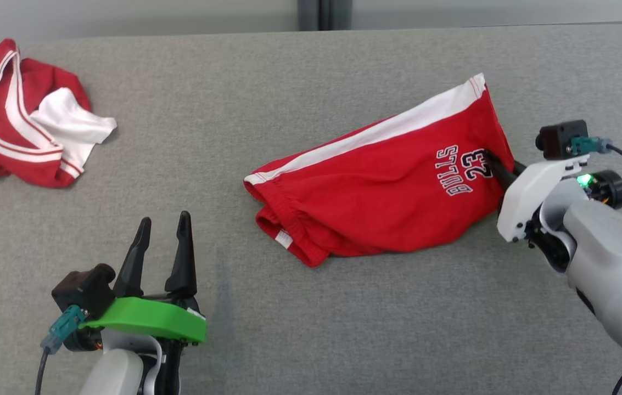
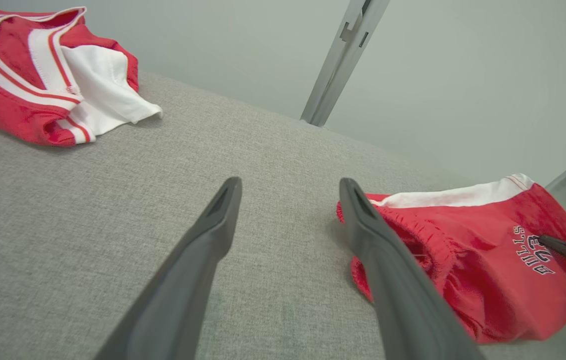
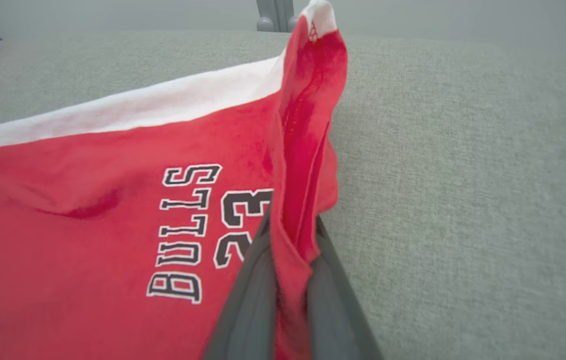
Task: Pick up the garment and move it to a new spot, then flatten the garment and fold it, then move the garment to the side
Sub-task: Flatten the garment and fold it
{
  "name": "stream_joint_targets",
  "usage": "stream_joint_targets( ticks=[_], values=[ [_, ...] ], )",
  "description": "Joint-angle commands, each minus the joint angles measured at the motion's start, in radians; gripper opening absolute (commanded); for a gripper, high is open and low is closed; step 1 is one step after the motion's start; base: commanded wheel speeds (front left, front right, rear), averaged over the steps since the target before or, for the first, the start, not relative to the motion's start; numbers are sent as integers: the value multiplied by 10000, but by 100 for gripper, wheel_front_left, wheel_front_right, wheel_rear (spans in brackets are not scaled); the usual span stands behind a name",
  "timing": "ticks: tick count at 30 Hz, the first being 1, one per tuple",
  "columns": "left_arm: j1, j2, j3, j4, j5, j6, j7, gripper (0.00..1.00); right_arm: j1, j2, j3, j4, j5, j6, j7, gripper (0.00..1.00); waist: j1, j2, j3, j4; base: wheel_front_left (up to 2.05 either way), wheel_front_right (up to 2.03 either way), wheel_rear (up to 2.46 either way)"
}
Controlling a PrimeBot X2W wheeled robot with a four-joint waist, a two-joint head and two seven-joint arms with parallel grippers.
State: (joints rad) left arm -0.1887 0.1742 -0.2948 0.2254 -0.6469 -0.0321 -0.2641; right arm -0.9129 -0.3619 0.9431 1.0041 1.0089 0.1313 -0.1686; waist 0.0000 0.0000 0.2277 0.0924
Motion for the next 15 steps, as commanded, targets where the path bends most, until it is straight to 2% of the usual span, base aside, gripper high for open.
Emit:
stream_joint_targets(
  ticks=[1,9,15],
  values=[
    [197,-37,62,34,115,-40,-3,100,332,-2,-75,-11,142,-11,-197,0,0,0,-657,-743,0,0,0],
    [606,-325,244,260,613,-158,-2,100,1800,400,-810,-207,452,-11,-933,0,0,0,-1198,-1541,0,0,0],
    [791,-516,367,454,834,-277,-4,100,2433,588,-1743,-524,-38,-11,-969,0,0,0,-1278,-1679,0,0,0]
  ],
)
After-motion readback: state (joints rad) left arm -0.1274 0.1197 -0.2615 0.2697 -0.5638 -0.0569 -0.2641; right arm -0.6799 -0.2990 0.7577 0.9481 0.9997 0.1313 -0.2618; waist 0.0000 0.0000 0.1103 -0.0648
